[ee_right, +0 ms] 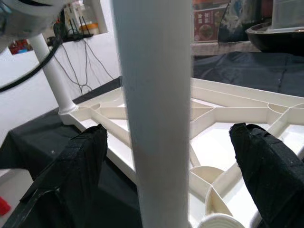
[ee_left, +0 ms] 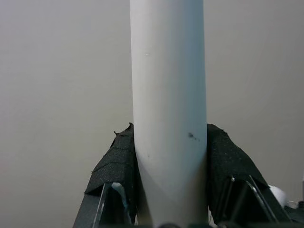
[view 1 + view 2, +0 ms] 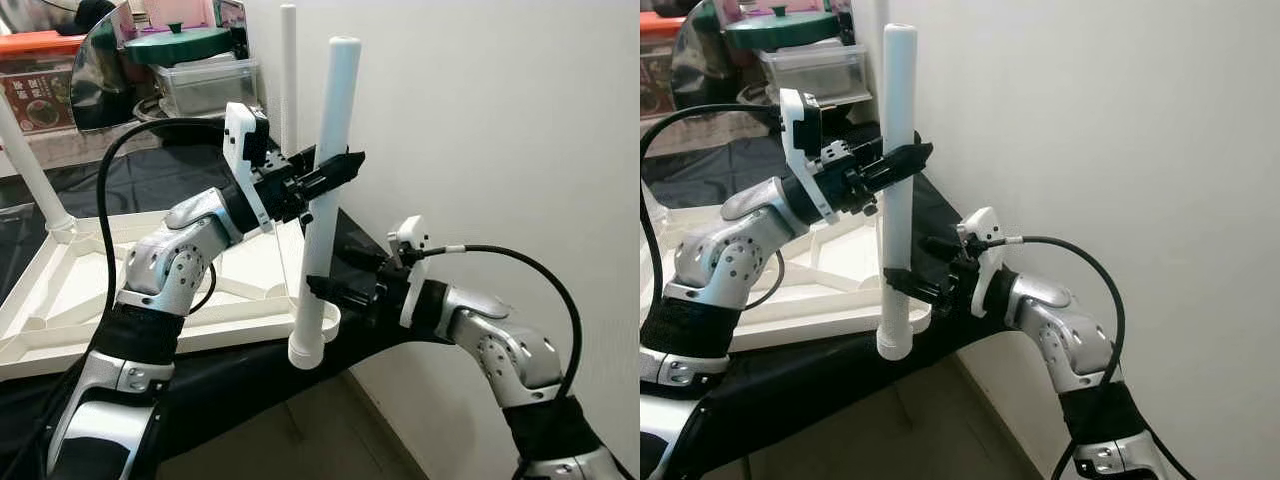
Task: Building children table
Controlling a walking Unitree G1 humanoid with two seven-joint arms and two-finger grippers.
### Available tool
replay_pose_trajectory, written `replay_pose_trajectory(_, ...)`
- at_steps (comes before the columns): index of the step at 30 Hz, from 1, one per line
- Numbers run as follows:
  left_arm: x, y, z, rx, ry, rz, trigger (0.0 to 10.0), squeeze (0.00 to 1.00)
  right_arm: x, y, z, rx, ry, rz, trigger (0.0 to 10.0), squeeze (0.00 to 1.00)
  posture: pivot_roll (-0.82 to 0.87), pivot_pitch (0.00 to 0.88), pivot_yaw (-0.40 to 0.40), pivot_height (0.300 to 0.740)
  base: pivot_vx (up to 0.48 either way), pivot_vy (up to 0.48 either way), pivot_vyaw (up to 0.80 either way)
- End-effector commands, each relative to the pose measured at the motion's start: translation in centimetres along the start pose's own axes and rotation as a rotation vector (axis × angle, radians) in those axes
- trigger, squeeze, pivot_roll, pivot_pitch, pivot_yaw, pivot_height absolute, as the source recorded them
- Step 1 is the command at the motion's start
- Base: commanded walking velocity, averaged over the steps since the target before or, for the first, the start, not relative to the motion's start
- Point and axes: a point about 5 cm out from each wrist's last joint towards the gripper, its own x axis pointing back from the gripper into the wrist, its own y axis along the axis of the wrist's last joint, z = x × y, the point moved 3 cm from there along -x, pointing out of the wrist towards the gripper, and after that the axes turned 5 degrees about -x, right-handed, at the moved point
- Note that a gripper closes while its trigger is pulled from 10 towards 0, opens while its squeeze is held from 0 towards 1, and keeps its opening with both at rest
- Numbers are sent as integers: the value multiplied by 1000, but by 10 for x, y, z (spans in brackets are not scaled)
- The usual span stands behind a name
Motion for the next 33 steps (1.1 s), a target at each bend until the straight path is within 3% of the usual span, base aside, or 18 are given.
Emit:
replay_pose_trajectory(1, -6, 10, 1, -34, 6, -41, 10000, 0, -8, -2, 6, -16, 23, 7, 10000, 0, 8, 0, -9, 740, 0, 0, 0)
replay_pose_trajectory(18, -17, 9, -2, -19, 3, -64, 10000, 0, -25, -7, 14, -36, 30, -1, 10000, 0, 9, 0, -8, 740, 0, 0, 0)
replay_pose_trajectory(24, -22, 10, -3, -13, 11, -84, 10000, 0, -35, -3, -1, -71, -91, -46, 10000, 0, 10, 0, -8, 740, 0, 0, 0)
replay_pose_trajectory(33, -25, 11, -3, -14, 14, -96, 10000, 0, -37, 0, -9, -96, -153, -74, 10000, 0, 11, 0, -7, 740, 0, 0, 0)
